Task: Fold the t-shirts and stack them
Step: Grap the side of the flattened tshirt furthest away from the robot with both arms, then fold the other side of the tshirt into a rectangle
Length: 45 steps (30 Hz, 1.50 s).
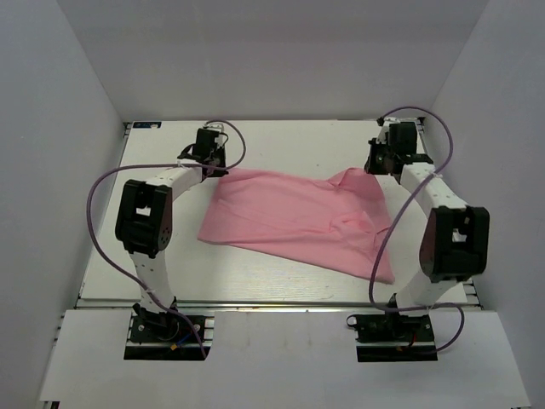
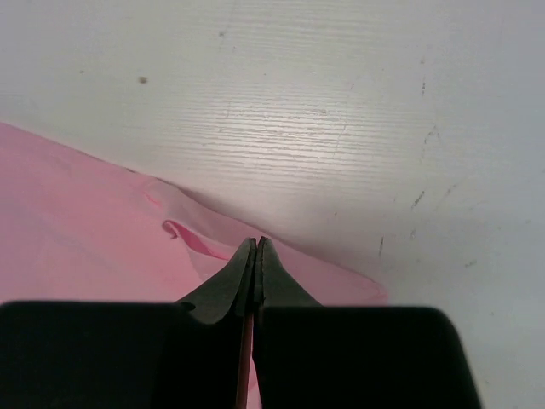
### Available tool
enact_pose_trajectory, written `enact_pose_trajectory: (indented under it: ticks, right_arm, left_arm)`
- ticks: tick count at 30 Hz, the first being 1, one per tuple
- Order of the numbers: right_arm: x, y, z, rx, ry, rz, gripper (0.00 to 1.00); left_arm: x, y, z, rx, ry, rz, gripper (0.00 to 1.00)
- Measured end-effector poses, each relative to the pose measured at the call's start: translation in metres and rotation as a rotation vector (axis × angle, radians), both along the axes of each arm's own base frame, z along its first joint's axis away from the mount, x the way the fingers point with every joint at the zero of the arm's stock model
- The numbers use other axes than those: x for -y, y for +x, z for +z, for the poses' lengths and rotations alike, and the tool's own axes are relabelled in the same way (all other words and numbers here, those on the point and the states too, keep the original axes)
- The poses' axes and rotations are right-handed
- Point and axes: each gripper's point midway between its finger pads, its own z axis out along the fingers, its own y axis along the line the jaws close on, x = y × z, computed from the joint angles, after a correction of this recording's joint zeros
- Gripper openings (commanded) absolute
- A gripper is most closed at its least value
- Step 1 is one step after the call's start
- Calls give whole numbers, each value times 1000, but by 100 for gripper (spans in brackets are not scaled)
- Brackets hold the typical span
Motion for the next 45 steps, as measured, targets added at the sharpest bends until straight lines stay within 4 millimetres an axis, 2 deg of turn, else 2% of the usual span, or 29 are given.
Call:
enact_pose_trajectory:
  ticks: [3,10,15,20,25,30,33,38,41,42,43,45]
  right_arm:
    - [-1,-23,26,68,10,8,0]
    - [3,-89,17,39,10,4,0]
    - [4,-119,27,60,10,10,0]
    - [9,-139,34,57,-20,11,0]
    - [11,-162,28,30,-27,10,0]
    - [5,-183,9,-16,-3,33,0]
    - [1,-195,-7,-73,12,44,0]
    - [-8,-206,-15,-102,66,34,0]
    - [-12,-217,-25,-137,107,12,4]
    - [-13,-222,-30,-161,116,-2,5]
    - [-13,-229,-36,-193,124,-19,23]
    - [-12,-241,-46,-243,134,-54,45]
  left_arm:
    - [-3,-12,7,7,-10,6,0]
    - [-11,-43,10,-4,-22,31,0]
    - [-21,-62,14,-7,-10,63,0]
    - [-28,-63,19,9,11,99,0]
    - [-34,-56,25,10,41,131,0]
    - [-32,-42,34,35,39,137,0]
    - [-33,-43,31,28,40,144,0]
    - [-36,-47,26,13,47,161,0]
    - [-39,-51,21,-4,56,175,0]
    - [-40,-53,20,-12,61,180,7]
    - [-41,-55,18,-20,67,186,17]
    - [-45,-60,15,-39,78,202,32]
